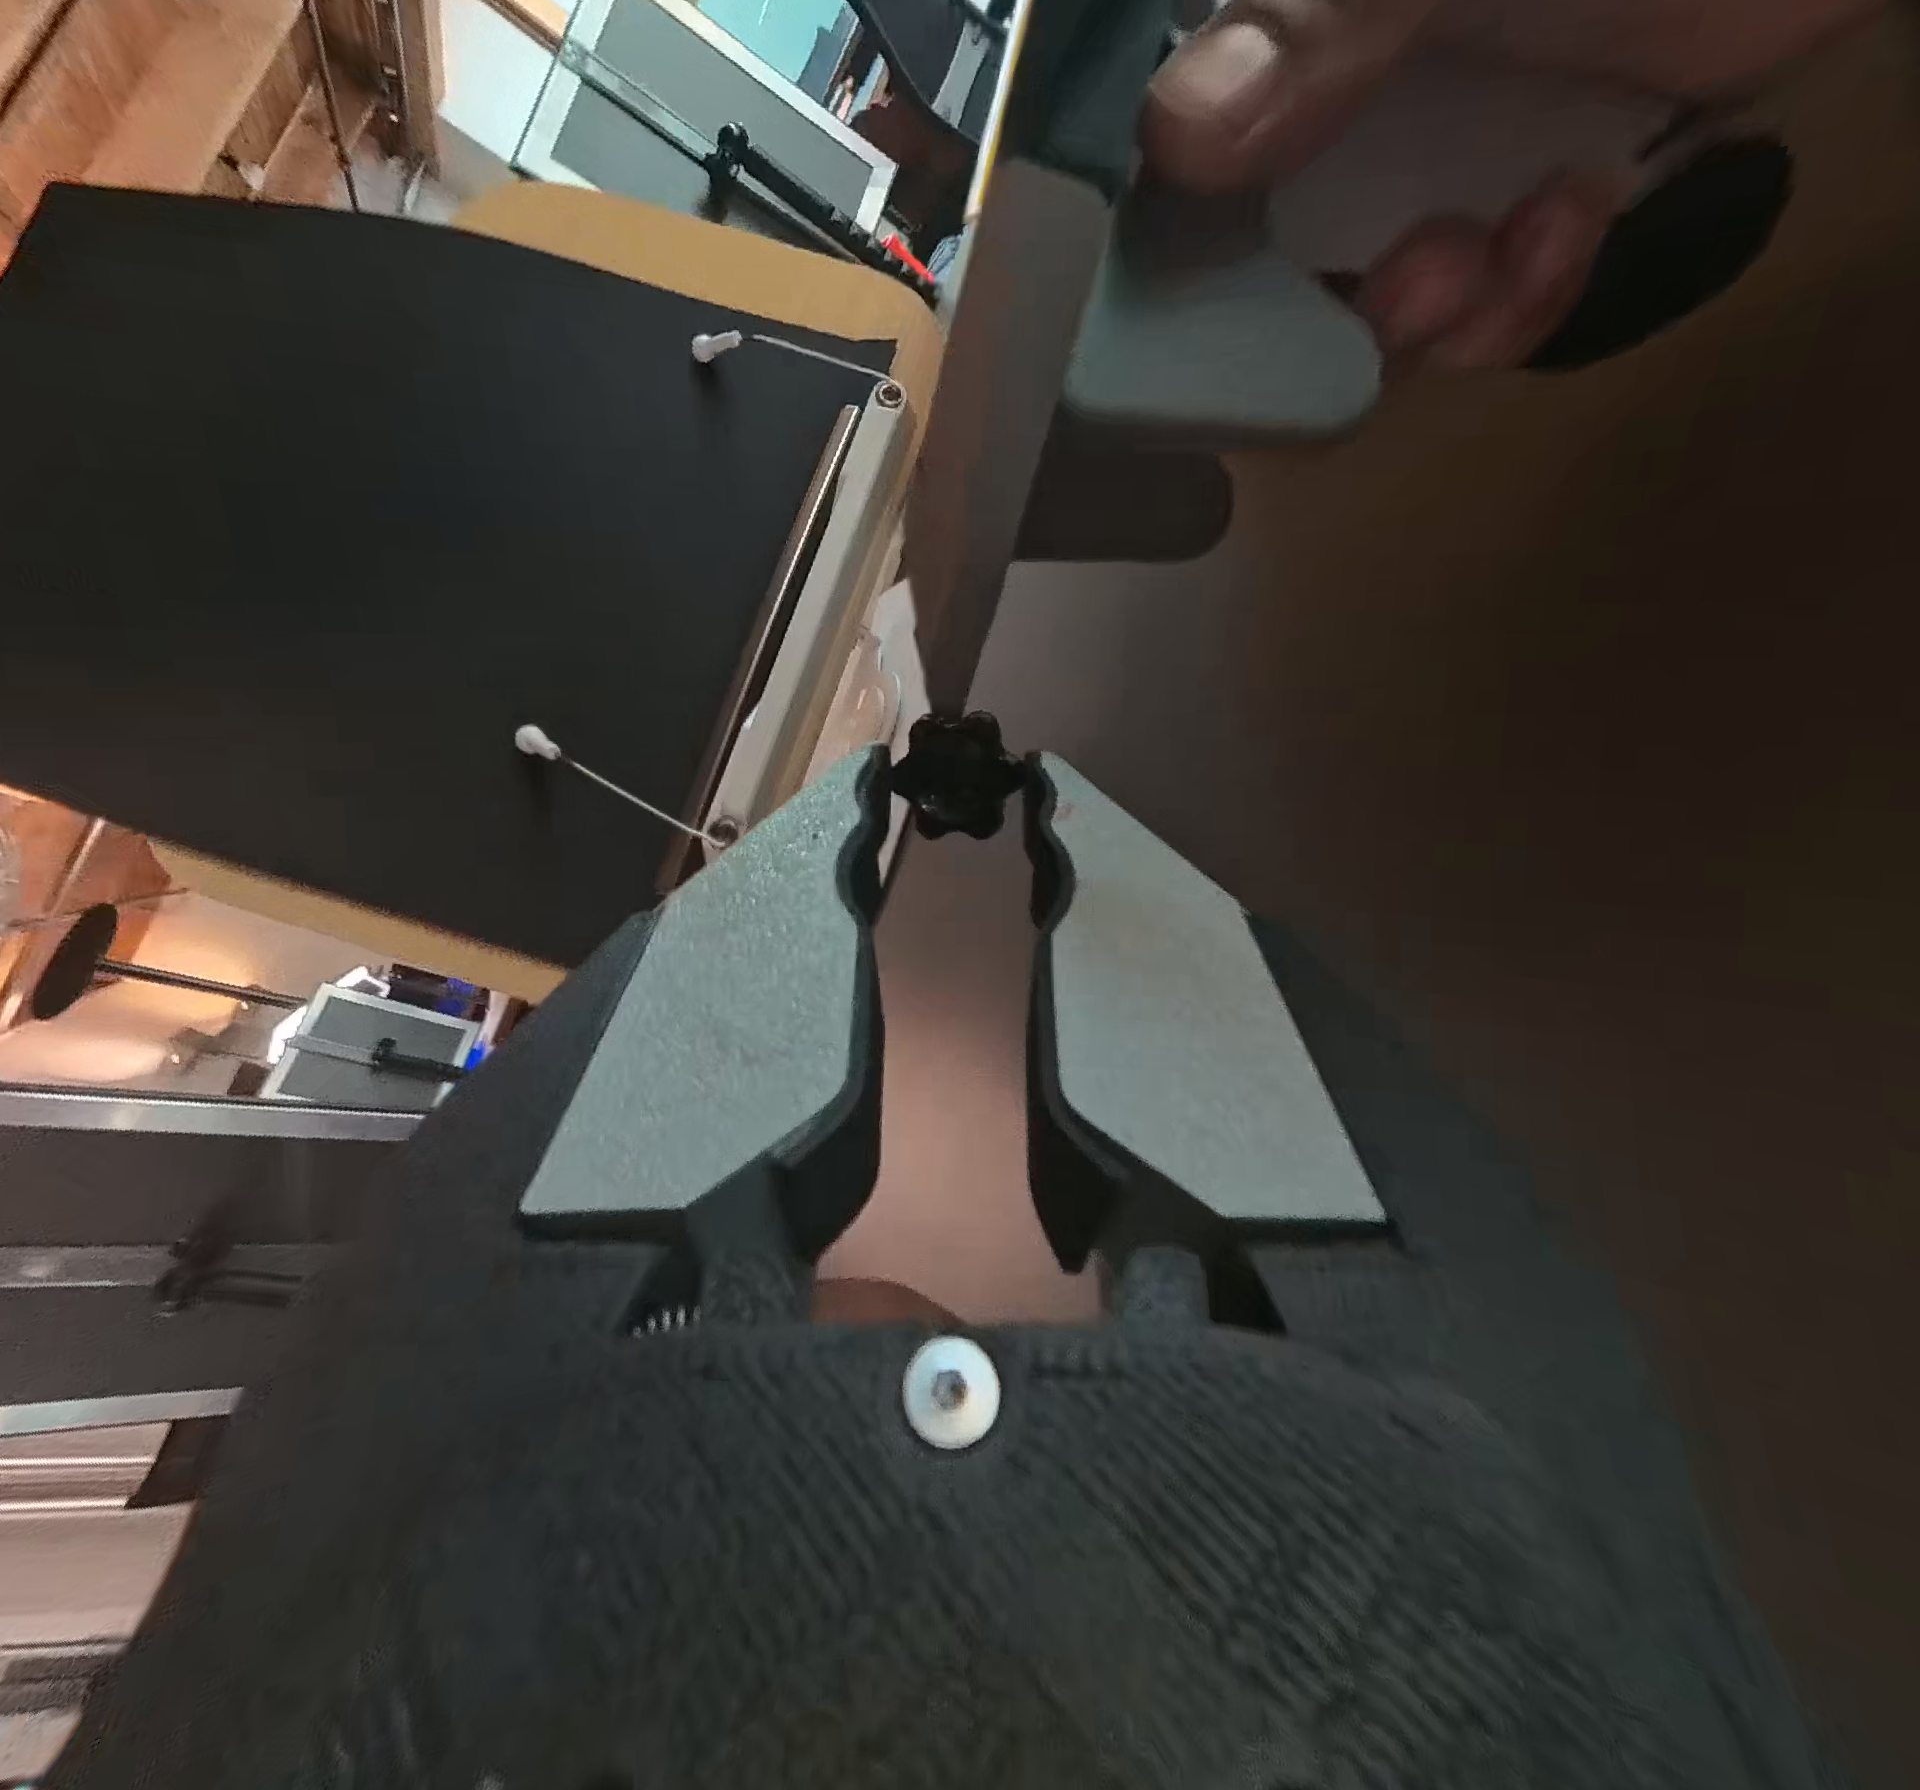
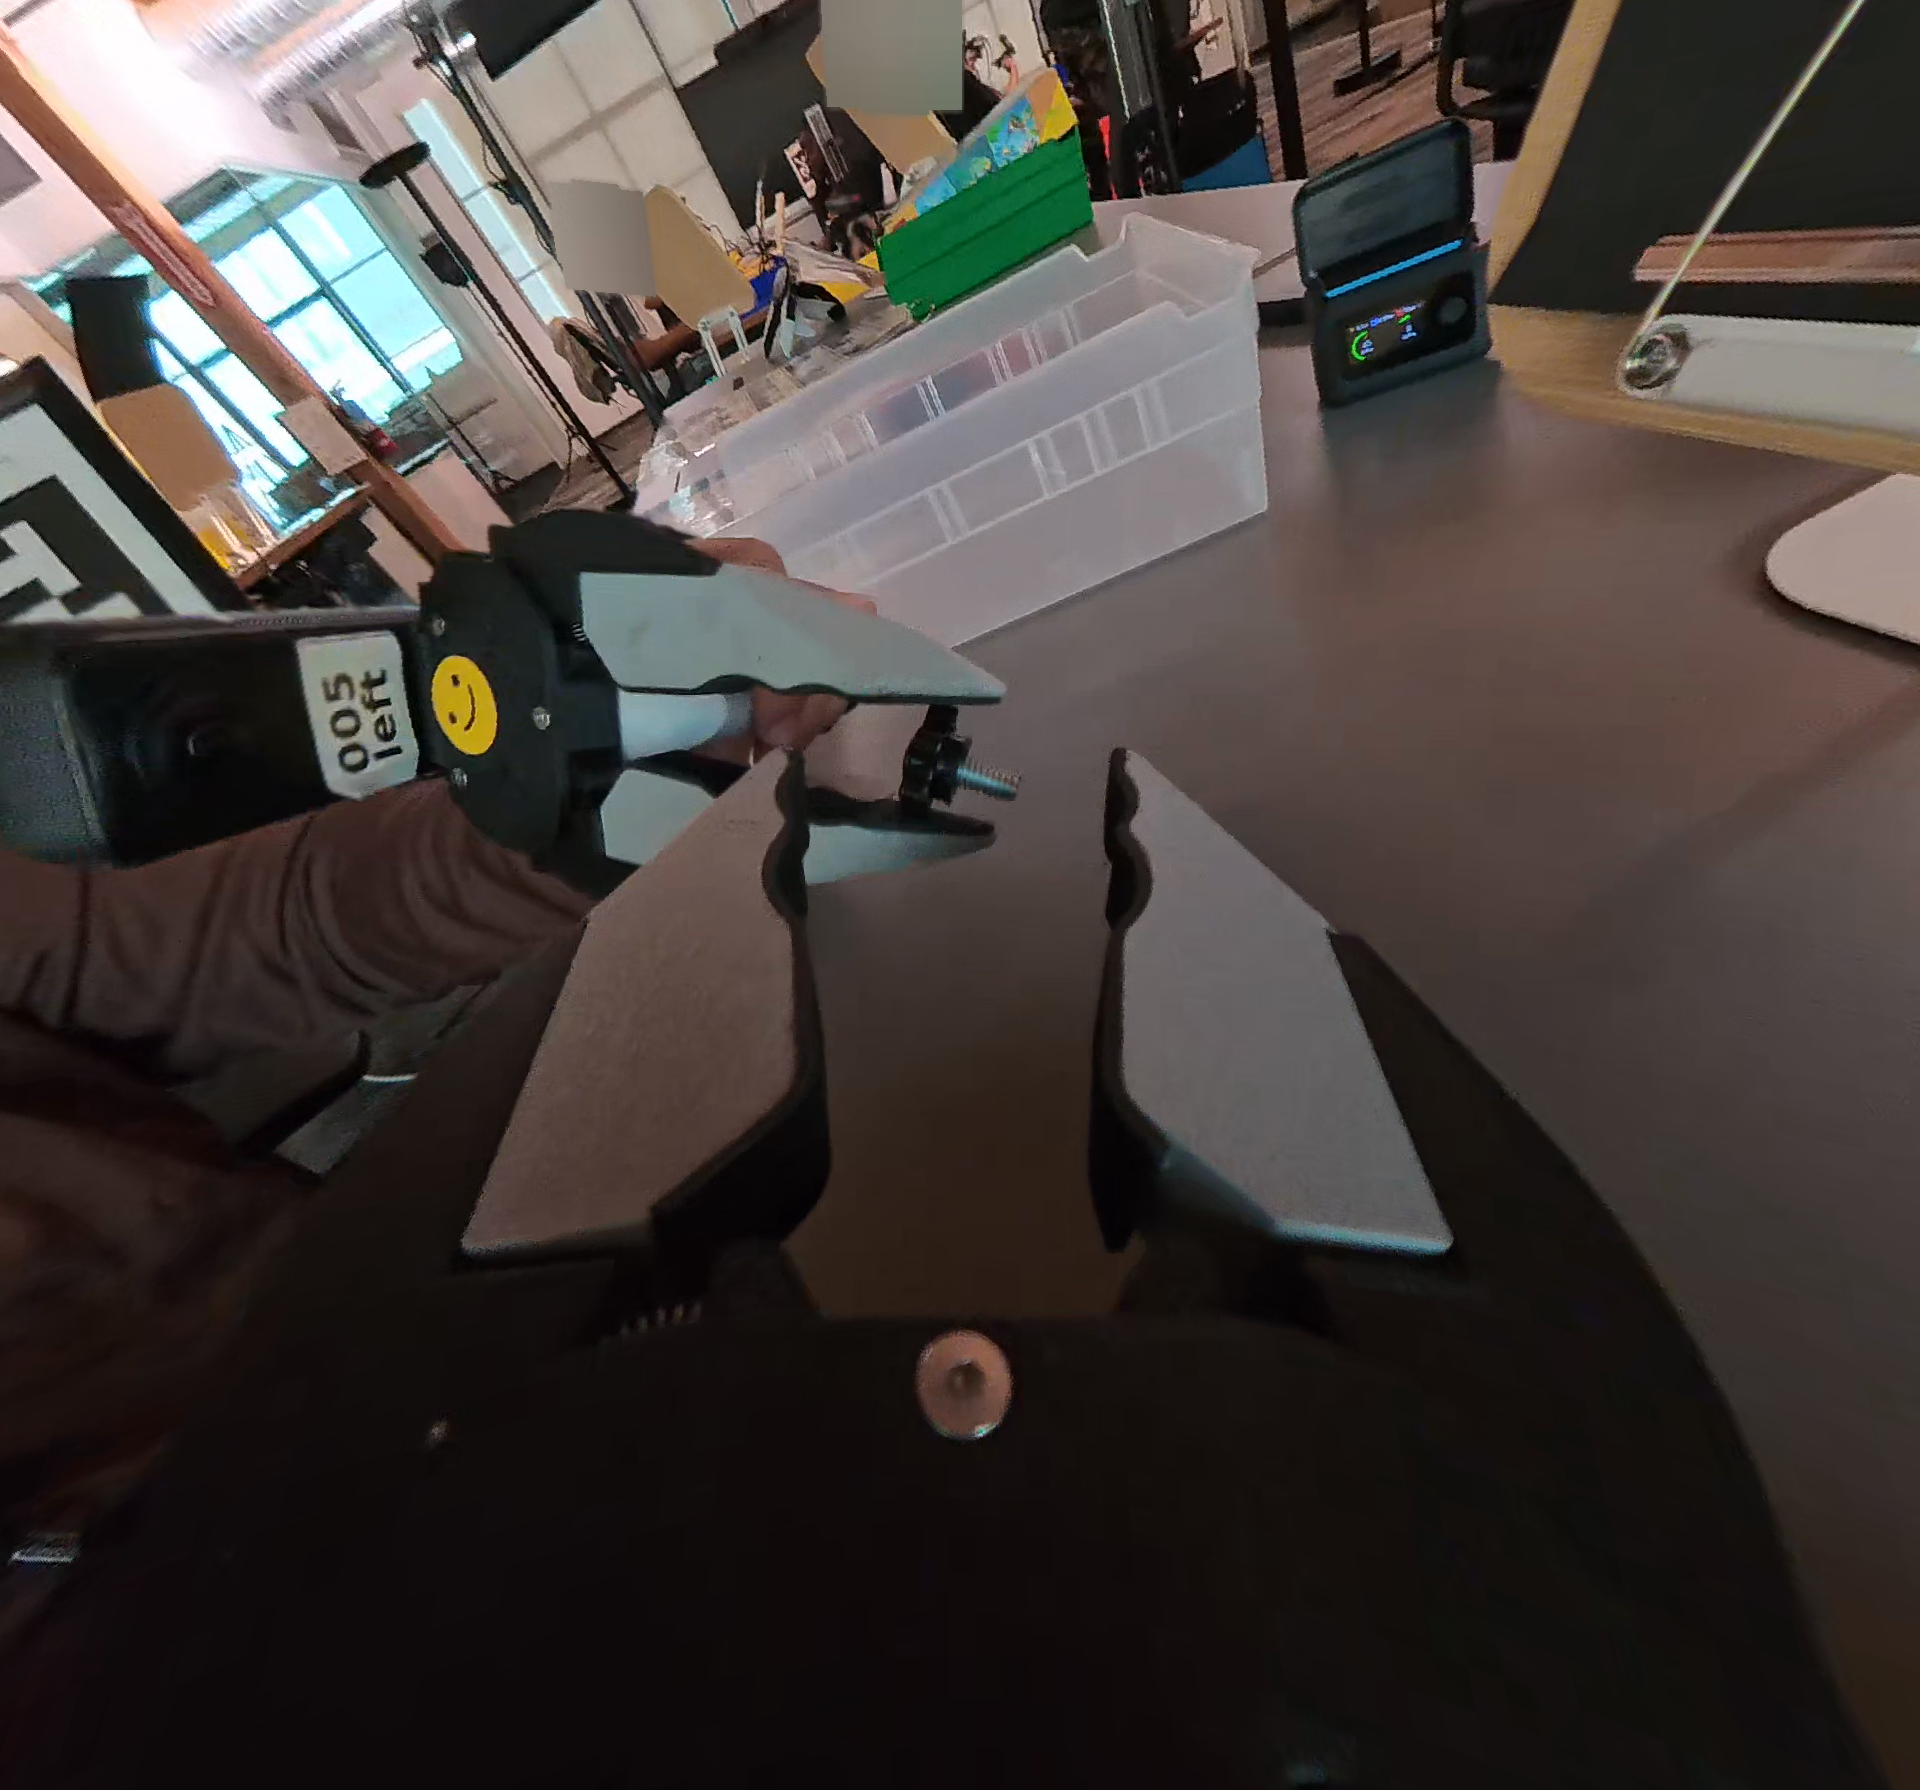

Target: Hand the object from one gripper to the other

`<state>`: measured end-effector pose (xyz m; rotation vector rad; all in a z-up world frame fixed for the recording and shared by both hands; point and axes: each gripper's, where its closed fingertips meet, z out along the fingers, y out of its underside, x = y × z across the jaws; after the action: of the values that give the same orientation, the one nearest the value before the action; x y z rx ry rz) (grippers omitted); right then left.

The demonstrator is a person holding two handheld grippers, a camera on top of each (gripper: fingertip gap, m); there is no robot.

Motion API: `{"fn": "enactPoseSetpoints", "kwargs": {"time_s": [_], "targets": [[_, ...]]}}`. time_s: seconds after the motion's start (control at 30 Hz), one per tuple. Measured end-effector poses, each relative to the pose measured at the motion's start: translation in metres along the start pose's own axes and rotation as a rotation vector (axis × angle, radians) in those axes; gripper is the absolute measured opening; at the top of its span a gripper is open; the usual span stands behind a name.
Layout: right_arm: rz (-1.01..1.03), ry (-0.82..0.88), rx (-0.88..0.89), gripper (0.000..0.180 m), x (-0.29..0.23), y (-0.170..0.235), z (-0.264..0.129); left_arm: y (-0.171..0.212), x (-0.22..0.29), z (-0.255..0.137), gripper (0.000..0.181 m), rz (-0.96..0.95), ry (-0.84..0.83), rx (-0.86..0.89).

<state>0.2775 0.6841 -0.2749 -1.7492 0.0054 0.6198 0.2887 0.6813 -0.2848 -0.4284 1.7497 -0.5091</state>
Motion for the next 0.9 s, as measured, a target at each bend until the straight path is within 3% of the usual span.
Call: {"fn": "enactPoseSetpoints", "kwargs": {"time_s": [0.53,0.73,0.9], "targets": [[-0.032,-0.004,-0.014,0.050,-0.003,0.002,0.005,-0.006,-0.004,-0.002,0.022,0.024,-0.035,0.028],[-0.031,-0.031,-0.046,0.022,-0.009,0.008,0.013,-0.014,-0.002,-0.004,0.022,0.039,-0.043,0.057],[0.193,-0.176,-0.007,0.023,-0.011,0.002,0.005,-0.015,-0.006,-0.009,0.019,0.033,-0.058,0.086]]}}
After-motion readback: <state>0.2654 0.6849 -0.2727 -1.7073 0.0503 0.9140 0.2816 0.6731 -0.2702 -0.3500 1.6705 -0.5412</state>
